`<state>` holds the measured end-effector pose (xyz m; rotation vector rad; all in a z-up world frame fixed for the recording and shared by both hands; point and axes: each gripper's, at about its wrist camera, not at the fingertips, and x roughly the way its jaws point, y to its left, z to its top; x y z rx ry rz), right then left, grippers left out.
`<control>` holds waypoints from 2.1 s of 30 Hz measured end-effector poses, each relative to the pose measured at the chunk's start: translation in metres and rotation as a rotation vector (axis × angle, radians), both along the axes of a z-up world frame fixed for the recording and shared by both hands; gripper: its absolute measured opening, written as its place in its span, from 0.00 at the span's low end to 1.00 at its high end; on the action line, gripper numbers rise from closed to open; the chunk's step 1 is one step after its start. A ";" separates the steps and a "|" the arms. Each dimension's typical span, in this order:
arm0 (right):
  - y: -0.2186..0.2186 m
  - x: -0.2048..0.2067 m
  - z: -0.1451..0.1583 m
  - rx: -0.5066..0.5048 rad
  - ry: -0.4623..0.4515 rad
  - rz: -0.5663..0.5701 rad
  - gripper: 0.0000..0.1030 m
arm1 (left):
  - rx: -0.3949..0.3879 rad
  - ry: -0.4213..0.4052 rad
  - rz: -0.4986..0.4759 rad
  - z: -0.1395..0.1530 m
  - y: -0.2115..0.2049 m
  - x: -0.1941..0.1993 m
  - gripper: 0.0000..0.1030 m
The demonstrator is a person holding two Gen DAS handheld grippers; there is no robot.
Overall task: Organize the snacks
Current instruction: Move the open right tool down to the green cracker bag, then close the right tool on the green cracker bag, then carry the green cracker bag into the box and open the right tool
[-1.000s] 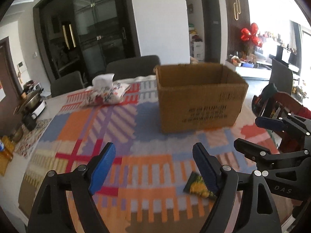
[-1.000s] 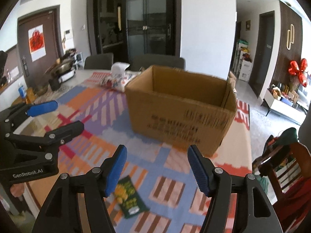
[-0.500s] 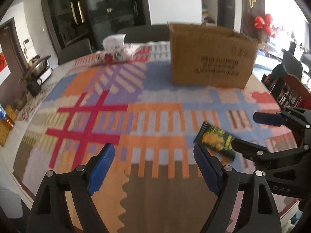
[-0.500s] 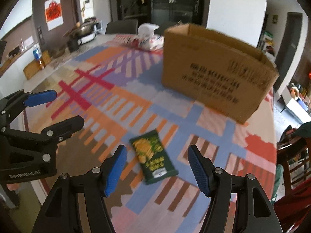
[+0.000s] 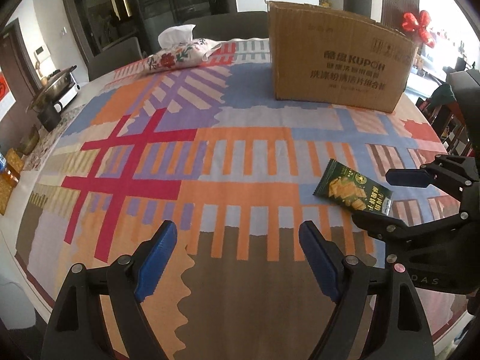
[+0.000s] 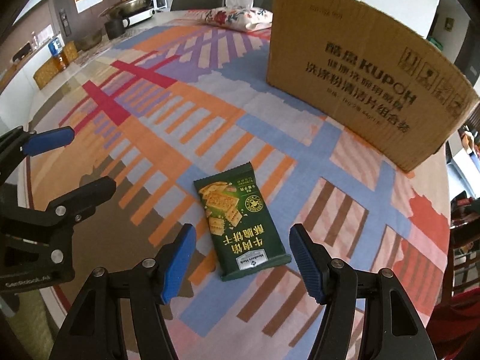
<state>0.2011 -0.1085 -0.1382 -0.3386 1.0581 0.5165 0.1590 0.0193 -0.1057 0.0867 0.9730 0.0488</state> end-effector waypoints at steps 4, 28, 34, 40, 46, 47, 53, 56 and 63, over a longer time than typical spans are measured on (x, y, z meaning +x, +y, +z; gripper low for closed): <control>0.004 0.005 -0.006 0.000 0.011 0.002 0.63 | -0.007 0.010 0.009 -0.003 0.002 0.003 0.81; -0.009 0.005 0.006 0.134 -0.045 -0.152 0.47 | -0.007 -0.032 0.021 0.009 0.005 0.010 0.81; -0.019 0.002 0.030 0.188 -0.106 -0.207 0.47 | 0.002 -0.094 -0.010 0.034 0.000 0.014 0.81; -0.029 0.002 0.059 0.222 -0.171 -0.239 0.47 | 0.007 -0.157 -0.045 0.060 -0.007 0.023 0.81; -0.041 0.010 0.089 0.246 -0.232 -0.284 0.47 | -0.035 -0.186 -0.101 0.090 -0.014 0.037 0.81; -0.044 0.012 0.095 0.251 -0.245 -0.293 0.47 | -0.037 -0.196 -0.111 0.097 -0.015 0.041 0.81; -0.054 0.022 0.128 0.267 -0.309 -0.322 0.47 | -0.031 -0.243 -0.155 0.125 -0.027 0.062 0.82; -0.058 0.029 0.140 0.271 -0.328 -0.329 0.47 | -0.025 -0.259 -0.173 0.135 -0.030 0.072 0.82; -0.066 0.053 0.166 0.248 -0.374 -0.356 0.47 | -0.030 -0.283 -0.195 0.157 -0.039 0.101 0.84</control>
